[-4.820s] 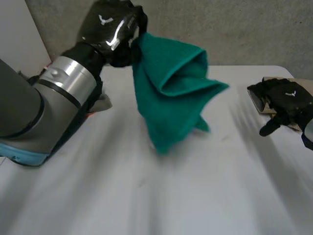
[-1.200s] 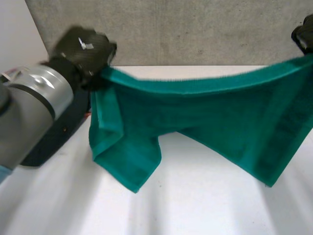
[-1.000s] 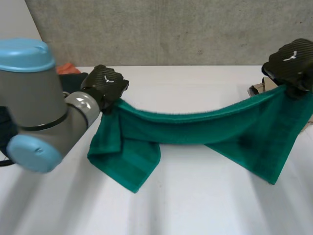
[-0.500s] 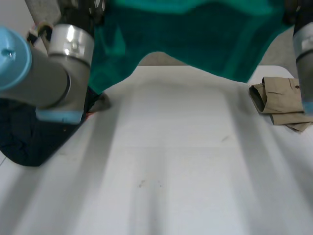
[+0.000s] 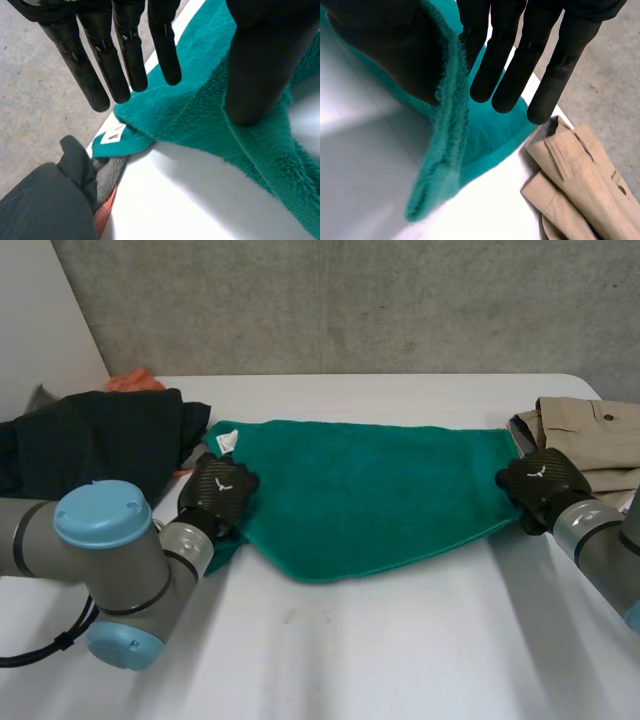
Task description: Fold the laundry.
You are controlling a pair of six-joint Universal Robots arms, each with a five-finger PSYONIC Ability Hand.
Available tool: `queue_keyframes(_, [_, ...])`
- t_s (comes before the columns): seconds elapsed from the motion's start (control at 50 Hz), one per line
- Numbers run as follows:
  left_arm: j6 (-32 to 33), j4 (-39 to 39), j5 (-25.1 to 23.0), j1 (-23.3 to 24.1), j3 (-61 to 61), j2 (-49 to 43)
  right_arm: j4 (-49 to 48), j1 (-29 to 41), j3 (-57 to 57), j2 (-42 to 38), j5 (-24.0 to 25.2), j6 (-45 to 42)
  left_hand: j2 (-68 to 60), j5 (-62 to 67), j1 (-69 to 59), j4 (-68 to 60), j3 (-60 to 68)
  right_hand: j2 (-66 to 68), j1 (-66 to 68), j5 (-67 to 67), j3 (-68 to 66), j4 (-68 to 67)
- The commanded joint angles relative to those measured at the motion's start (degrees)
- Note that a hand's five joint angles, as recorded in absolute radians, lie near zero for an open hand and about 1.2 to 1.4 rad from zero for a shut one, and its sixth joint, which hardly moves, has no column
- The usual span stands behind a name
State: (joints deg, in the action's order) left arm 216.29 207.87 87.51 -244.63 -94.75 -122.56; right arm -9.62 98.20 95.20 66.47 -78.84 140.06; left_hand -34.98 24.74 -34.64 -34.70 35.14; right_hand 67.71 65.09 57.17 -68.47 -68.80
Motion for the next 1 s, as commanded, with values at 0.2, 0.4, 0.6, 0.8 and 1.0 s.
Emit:
queue_keyframes(0.2, [-24.84,-15.54,0.56,-3.48,-1.14,4.17,0.04,-3.63,0.69,0.32,0.00,1.79,-3.47,3.71,-3.80,-3.74,3.31,12.29,14.91,12.83,-11.53,-11.20])
queue_keyframes(0.4, [-27.15,-21.10,0.82,-4.45,-0.70,3.82,0.04,-3.89,0.51,0.41,-0.17,1.79,-27.01,27.25,-27.34,-27.28,26.85,12.29,14.91,12.83,-11.53,-11.20])
queue_keyframes(0.6, [-26.80,-21.27,4.60,-5.68,-1.57,9.52,5.57,-4.94,1.39,6.82,0.35,0.65,-45.02,45.26,-45.36,-45.30,44.86,12.29,14.91,12.83,-11.53,-11.20])
queue_keyframes(0.8, [-4.33,-27.42,4.51,-6.56,-11.85,33.34,30.49,-14.77,2.88,21.22,0.27,-21.89,-45.02,45.26,-45.36,-45.30,44.86,12.29,14.91,12.83,-11.53,-11.20])
queue_keyframes(1.0, [10.21,-30.15,4.51,-3.49,-15.46,38.73,38.10,-17.16,4.11,25.46,2.37,-28.62,-45.02,45.26,-45.36,-45.30,44.86,12.29,14.91,12.83,-11.53,-11.20])
